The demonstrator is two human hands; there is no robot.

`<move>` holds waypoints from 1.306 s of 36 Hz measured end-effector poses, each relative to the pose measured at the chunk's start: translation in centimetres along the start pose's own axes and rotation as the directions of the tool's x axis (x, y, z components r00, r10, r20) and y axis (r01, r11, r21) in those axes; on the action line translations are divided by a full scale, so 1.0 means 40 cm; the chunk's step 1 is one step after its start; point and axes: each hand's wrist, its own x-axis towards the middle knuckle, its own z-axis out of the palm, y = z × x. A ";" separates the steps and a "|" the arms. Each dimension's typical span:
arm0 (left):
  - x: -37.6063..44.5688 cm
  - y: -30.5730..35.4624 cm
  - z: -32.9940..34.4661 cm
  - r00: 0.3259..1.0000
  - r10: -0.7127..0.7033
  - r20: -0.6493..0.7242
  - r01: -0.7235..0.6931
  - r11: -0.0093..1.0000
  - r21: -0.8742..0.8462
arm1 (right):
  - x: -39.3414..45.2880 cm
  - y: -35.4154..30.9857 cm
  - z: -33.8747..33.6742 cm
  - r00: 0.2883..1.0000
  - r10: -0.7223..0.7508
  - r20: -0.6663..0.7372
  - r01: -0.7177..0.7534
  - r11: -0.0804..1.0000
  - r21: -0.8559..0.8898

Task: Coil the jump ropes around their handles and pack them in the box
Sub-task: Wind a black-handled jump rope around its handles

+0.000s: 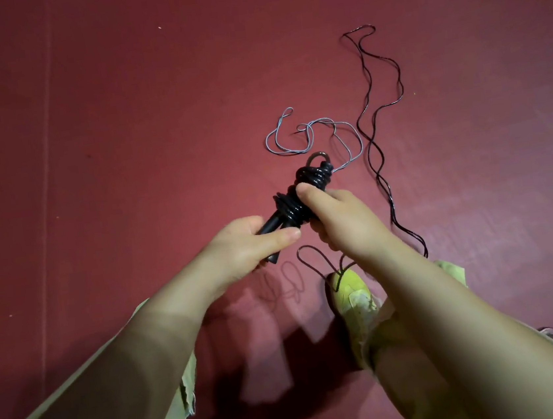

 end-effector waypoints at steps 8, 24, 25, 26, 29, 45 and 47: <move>-0.032 0.026 -0.019 0.843 -0.017 0.538 0.384 0.720 -0.578 | -0.022 -0.016 -0.013 0.991 -0.127 0.043 0.109 0.951 0.289; -0.022 0.028 -0.014 0.859 -0.240 0.452 0.451 0.773 -0.447 | -0.005 -0.006 -0.026 0.950 0.143 0.276 -0.179 0.978 0.111; -0.021 0.027 -0.014 0.859 -0.246 0.448 0.452 0.776 -0.441 | -0.005 -0.006 -0.027 0.949 0.159 0.273 -0.192 0.977 0.096; -0.020 0.026 -0.013 0.858 -0.254 0.447 0.456 0.776 -0.435 | -0.004 -0.005 -0.027 0.947 0.177 0.270 -0.206 0.975 0.085; -0.019 0.024 -0.012 0.857 -0.269 0.439 0.461 0.780 -0.423 | -0.005 -0.007 -0.024 0.946 0.209 0.247 -0.223 0.974 0.031; 0.018 -0.008 0.003 0.982 -0.094 -0.166 0.128 0.970 0.207 | 0.004 0.018 0.036 0.968 0.229 0.101 -0.223 0.973 -0.062; 0.020 -0.010 0.003 0.974 -0.074 -0.212 0.125 0.963 0.239 | 0.007 0.017 0.034 0.959 0.255 0.126 -0.259 0.966 0.011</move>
